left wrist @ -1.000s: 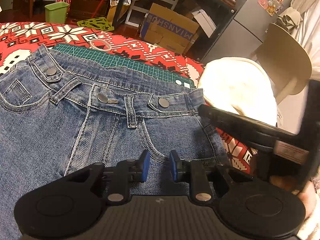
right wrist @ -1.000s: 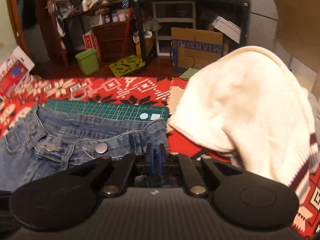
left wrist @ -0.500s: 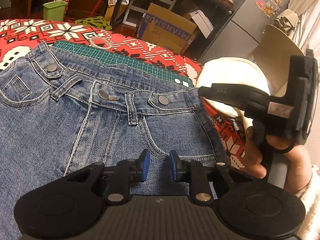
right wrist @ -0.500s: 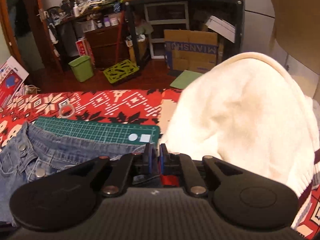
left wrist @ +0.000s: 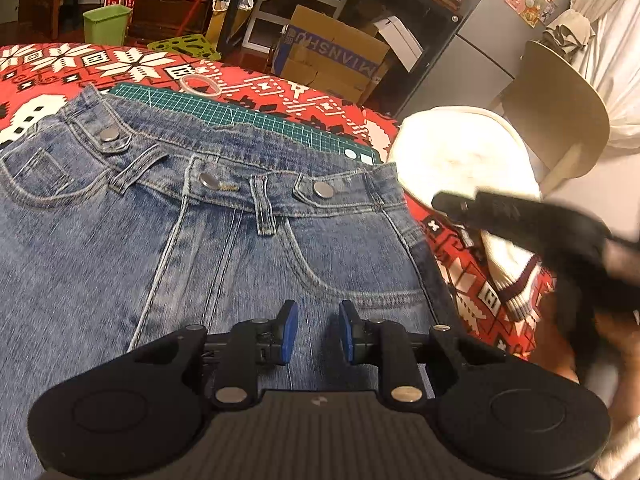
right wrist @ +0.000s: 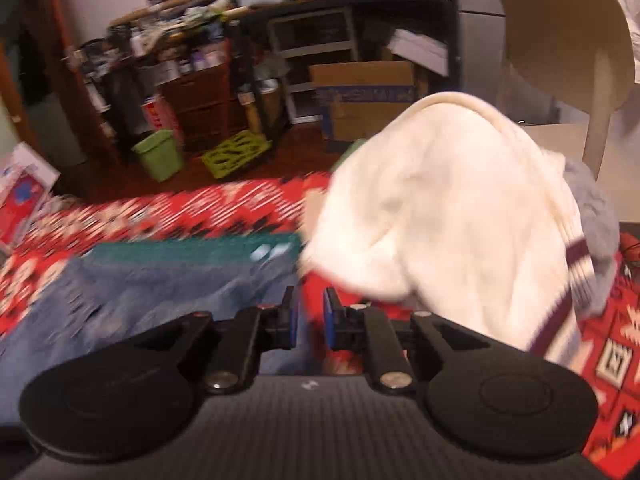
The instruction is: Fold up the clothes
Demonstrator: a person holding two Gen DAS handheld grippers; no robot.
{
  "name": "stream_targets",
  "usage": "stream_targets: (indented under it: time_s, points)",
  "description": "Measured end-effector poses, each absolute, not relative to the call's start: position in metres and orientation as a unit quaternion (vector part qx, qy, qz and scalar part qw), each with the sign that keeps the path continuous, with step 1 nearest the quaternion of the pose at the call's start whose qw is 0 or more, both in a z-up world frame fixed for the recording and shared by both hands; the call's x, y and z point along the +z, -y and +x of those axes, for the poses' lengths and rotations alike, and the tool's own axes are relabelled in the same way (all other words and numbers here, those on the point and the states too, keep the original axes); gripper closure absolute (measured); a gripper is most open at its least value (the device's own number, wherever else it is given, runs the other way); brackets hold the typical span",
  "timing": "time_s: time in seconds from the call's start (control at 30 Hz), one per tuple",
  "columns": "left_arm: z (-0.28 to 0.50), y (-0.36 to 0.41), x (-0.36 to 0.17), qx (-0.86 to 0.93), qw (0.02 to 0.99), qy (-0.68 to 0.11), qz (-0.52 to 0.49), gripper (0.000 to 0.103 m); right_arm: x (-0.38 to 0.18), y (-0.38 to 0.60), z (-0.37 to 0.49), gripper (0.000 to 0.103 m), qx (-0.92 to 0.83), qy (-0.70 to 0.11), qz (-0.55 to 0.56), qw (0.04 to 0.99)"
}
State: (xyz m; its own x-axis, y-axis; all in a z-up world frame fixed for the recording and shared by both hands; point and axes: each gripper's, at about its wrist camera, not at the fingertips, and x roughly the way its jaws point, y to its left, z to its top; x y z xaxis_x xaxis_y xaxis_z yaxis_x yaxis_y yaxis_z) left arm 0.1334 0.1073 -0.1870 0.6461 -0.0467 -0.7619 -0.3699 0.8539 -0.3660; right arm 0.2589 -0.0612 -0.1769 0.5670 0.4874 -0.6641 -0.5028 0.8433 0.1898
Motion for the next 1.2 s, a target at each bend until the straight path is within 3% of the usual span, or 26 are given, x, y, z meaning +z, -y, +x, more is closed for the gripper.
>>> stream_targets:
  time_s: [0.5,0.8,0.97,1.07,1.2]
  points:
    - [0.096,-0.075,-0.187,0.081,0.876,-0.436,-0.191,0.081,-0.204,0.102,0.175,0.089,0.260,-0.398,-0.046,0.878]
    - [0.075,-0.052,-0.187,0.075,0.885,-0.438,-0.137,0.074,-0.200,0.132,0.124,0.086,0.247,-0.394,-0.061,0.883]
    - [0.060,-0.039,-0.186,0.075,0.892,-0.436,-0.095,0.056,-0.197,0.135,0.095,0.080,0.236,-0.385,-0.084,0.888]
    - [0.050,-0.035,-0.186,0.079,0.891,-0.438,-0.087,0.039,-0.197,0.135,0.083,0.066,0.230,-0.382,-0.084,0.891]
    - [0.039,-0.032,-0.193,0.090,0.889,-0.443,-0.075,0.030,-0.204,0.137,0.075,0.056,0.224,-0.378,-0.083,0.894]
